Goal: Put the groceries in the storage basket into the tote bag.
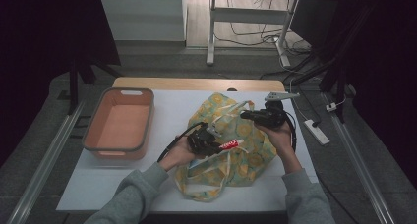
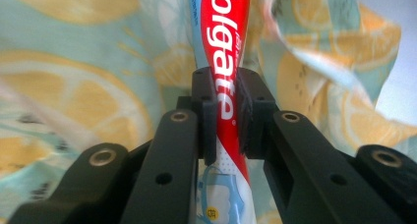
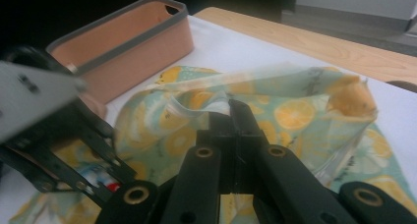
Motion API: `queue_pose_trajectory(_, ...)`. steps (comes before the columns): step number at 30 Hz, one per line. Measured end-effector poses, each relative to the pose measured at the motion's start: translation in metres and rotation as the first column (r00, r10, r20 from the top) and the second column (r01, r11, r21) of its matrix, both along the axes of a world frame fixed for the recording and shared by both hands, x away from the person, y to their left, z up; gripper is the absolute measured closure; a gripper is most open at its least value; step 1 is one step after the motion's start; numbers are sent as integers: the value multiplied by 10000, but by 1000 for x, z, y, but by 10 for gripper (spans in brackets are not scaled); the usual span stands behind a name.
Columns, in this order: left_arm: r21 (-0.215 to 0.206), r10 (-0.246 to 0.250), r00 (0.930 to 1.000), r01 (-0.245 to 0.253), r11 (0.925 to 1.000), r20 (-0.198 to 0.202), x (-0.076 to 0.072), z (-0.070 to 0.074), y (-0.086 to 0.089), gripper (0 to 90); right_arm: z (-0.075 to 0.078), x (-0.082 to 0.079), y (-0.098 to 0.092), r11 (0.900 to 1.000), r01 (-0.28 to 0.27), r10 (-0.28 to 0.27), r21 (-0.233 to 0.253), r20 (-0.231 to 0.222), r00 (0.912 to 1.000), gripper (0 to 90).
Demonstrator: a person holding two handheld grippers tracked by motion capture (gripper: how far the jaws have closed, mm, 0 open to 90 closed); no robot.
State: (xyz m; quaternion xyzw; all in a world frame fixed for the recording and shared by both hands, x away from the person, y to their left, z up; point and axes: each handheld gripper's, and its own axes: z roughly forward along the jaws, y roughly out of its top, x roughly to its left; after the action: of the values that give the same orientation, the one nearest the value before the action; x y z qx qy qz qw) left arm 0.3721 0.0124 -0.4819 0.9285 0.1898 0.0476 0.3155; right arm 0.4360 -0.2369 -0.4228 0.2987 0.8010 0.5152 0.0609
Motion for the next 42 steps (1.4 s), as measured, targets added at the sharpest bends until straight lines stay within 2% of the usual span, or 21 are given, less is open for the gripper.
queue_pose_trajectory(4,214,-130,9998,127,9997,123,-1,-3,-10,790,1,-2,6,9997,-253,254,37,-68,9997,894)
queue_pose_trajectory(7,464,-204,9987,183,9988,457,-2,-2,-20,794,1,-4,12,9989,-475,475,67,-134,9988,894)
queue_pose_trajectory(10,529,-214,9972,176,9984,723,-1,-1,-28,800,1,-6,20,9972,-748,747,-93,-154,9971,894)
queue_pose_trajectory(14,28,343,9946,-347,9994,976,5,-3,-31,814,3,-10,26,9955,-887,885,-340,-66,9961,894)
queue_pose_trajectory(16,-316,484,9927,-452,9985,1106,5,0,-28,801,3,-11,27,9951,-888,887,-428,-46,9960,894)
queue_pose_trajectory(18,-322,555,9904,-518,9981,1267,4,5,-23,690,2,-10,25,9953,-886,883,-391,-89,9961,894)
queue_pose_trajectory(20,-425,451,9914,-402,9983,1227,3,11,-15,622,1,-9,24,9955,-778,775,-544,-70,9970,893)
queue_pose_trajectory(22,-392,548,9884,-497,9980,1415,0,17,-5,572,-2,-8,23,9960,-668,661,-600,-129,9977,893)
queue_pose_trajectory(25,-605,793,9843,-705,9957,1577,-5,28,12,503,-5,-5,21,9957,-531,523,-756,-125,9986,892)
queue_pose_trajectory(27,-850,1109,9800,-979,9916,1650,-7,37,25,469,-7,-5,21,9946,-453,443,-936,-129,9989,892)
queue_pose_trajectory(31,-1536,1733,9738,-1506,9766,1471,-11,49,54,407,-10,-6,23,9921,-455,440,-1172,-155,9989,892)
queue_pose_trajectory(34,-1655,2132,9708,-1937,9670,1095,-11,50,72,365,-11,-6,23,9912,-456,441,-1239,-153,9989,891)
queue_pose_trajectory(39,-1478,2413,9694,-2324,9613,457,-4,42,86,340,-14,-6,24,9905,-419,390,-1313,-245,9989,892)
queue_pose_trajectory(42,-1372,2364,9714,-2309,9633,246,-1,38,84,323,-15,-6,25,9895,-418,386,-1380,-258,9989,892)
